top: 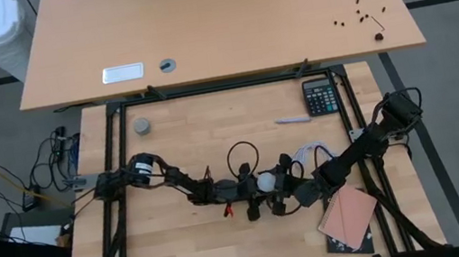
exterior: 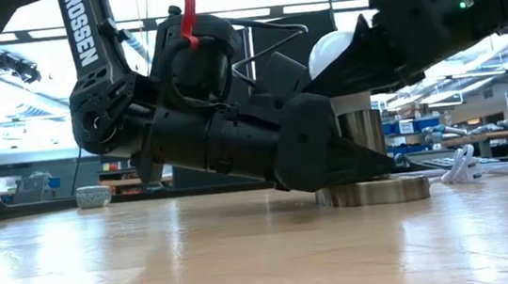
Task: Screw lightbulb
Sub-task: Remove the lightbulb from the bronze lamp socket
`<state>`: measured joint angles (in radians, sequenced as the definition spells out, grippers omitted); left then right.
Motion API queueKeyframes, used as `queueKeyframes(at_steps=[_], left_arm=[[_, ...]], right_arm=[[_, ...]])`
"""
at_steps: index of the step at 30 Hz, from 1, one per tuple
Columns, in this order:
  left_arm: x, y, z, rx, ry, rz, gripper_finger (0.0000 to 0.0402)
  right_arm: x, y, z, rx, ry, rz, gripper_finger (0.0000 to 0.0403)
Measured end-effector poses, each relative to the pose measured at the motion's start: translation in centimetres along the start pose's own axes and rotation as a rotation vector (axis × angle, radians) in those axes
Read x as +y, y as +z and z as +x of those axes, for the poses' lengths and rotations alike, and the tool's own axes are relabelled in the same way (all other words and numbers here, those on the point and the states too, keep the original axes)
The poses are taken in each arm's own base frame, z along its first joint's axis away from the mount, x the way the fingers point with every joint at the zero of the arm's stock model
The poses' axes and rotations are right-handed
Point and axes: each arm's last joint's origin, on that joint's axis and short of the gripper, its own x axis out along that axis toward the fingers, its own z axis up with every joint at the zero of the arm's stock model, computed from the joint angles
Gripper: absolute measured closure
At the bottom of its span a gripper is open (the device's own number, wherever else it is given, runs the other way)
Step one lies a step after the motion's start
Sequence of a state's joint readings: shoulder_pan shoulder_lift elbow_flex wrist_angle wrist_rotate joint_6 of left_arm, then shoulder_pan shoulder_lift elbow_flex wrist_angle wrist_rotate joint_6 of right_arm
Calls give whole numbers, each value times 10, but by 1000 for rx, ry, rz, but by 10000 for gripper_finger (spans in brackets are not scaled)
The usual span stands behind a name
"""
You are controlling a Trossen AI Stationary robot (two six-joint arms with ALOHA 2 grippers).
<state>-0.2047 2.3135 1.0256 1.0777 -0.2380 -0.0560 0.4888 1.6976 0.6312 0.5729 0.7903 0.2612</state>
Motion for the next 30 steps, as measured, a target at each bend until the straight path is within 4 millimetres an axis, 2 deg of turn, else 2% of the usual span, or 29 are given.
queueKeyframes(at_steps=[9, 18, 30], left_arm=[[0, 1, 1, -2, -31, 9, 213], [-1, 2, 0, -20, -76, 24, 213], [1, 3, 1, -33, -98, 37, 213]], right_arm=[[-31, -13, -15, -32, 188, 84, 153], [-55, -15, 3, 20, 413, 60, 159], [-88, -9, 22, 1, 720, 7, 196]])
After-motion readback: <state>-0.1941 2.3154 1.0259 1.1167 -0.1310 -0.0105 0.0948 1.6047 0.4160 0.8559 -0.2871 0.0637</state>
